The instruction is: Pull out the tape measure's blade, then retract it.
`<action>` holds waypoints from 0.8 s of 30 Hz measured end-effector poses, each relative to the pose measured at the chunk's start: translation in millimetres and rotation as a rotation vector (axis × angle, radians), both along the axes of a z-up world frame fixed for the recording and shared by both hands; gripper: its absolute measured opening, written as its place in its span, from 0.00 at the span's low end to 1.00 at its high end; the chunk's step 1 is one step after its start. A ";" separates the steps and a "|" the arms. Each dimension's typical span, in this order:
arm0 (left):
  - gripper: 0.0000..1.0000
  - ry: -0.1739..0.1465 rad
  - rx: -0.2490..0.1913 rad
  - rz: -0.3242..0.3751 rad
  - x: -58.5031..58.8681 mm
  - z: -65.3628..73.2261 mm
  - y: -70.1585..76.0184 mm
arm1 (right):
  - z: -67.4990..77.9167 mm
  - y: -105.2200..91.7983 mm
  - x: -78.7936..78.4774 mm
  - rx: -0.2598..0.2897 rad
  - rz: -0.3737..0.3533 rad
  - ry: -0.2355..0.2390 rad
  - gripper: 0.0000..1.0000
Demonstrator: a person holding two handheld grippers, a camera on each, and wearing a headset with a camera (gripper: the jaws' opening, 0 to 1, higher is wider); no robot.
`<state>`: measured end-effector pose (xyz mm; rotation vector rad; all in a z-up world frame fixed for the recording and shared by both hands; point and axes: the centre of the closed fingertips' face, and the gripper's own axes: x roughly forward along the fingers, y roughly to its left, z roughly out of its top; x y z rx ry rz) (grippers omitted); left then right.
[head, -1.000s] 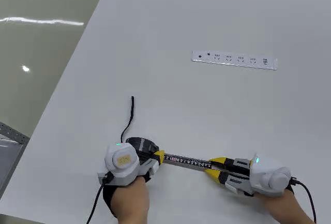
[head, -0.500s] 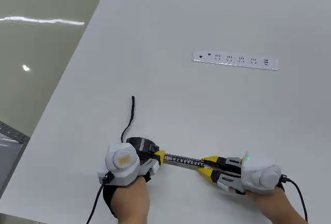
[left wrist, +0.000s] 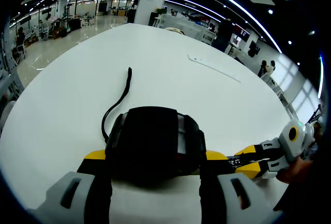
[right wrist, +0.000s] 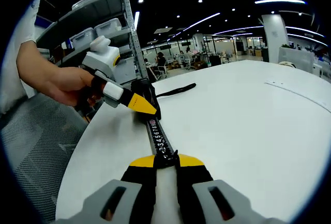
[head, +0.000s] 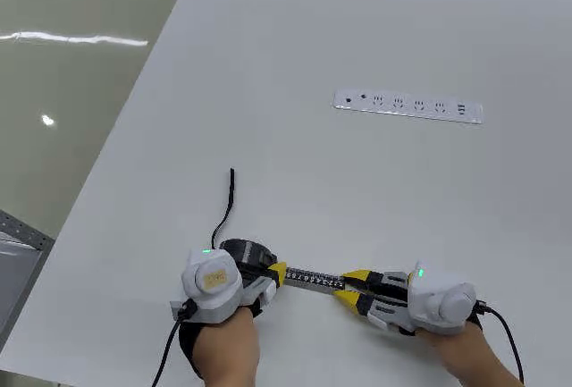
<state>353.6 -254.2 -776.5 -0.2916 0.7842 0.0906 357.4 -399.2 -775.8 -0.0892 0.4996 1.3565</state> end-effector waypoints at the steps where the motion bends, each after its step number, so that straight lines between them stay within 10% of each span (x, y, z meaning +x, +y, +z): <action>1: 0.67 0.000 -0.001 0.000 0.1 -0.2 0.2 | -0.1 0.7 -0.2 0.002 0.000 0.005 0.13; 24: 0.67 -0.003 -0.018 0.003 -0.1 1.1 0.5 | -1.0 27.9 -1.0 0.024 0.015 0.023 0.13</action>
